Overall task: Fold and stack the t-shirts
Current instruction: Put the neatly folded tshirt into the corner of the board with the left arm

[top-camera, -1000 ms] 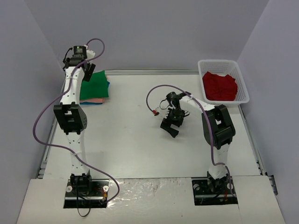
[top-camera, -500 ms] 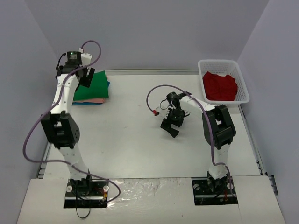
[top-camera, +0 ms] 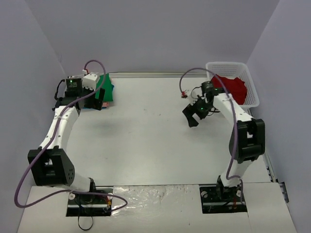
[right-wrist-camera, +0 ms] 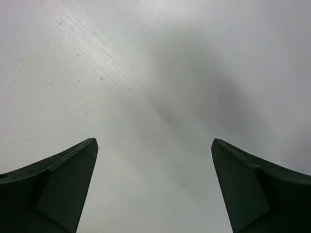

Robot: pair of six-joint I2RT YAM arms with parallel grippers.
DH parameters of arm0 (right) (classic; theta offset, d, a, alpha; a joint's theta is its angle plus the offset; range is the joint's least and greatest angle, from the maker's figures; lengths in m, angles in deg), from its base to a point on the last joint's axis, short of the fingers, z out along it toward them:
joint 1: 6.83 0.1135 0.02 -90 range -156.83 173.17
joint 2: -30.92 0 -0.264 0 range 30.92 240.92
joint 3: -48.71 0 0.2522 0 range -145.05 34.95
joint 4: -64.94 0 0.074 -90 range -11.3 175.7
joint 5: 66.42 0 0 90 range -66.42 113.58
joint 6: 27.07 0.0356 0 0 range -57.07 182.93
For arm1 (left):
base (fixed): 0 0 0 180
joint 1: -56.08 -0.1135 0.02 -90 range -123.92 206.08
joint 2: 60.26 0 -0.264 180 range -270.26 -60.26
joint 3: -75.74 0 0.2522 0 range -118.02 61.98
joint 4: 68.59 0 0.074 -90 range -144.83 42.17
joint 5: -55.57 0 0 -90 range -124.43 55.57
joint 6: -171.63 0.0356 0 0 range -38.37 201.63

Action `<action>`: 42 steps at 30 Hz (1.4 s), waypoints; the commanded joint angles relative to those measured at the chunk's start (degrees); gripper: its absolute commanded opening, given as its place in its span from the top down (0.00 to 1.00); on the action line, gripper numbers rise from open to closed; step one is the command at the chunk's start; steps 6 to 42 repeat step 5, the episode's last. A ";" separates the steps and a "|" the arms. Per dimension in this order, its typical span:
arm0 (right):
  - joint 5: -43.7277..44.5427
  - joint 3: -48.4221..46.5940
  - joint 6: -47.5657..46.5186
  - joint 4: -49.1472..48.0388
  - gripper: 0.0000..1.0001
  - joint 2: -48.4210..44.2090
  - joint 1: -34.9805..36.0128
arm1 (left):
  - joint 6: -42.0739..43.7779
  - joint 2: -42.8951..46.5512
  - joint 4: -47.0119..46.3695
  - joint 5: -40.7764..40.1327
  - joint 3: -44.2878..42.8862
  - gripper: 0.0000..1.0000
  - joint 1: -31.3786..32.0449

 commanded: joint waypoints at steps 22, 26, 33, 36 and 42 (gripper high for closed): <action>-7.02 5.20 2.91 -7.43 0.00 -18.16 -10.11 | 0.56 2.76 -3.74 0.55 6.57 0.09 -0.33; -7.02 5.20 2.91 -7.43 0.00 -18.16 -10.11 | 0.56 2.76 -3.74 0.55 6.57 0.09 -0.33; -7.02 5.20 2.91 -7.43 0.00 -18.16 -10.11 | 0.56 2.76 -3.74 0.55 6.57 0.09 -0.33; -7.02 5.20 2.91 -7.43 0.00 -18.16 -10.11 | 0.56 2.76 -3.74 0.55 6.57 0.09 -0.33; -7.02 5.20 2.91 -7.43 0.00 -18.16 -10.11 | 0.56 2.76 -3.74 0.55 6.57 0.09 -0.33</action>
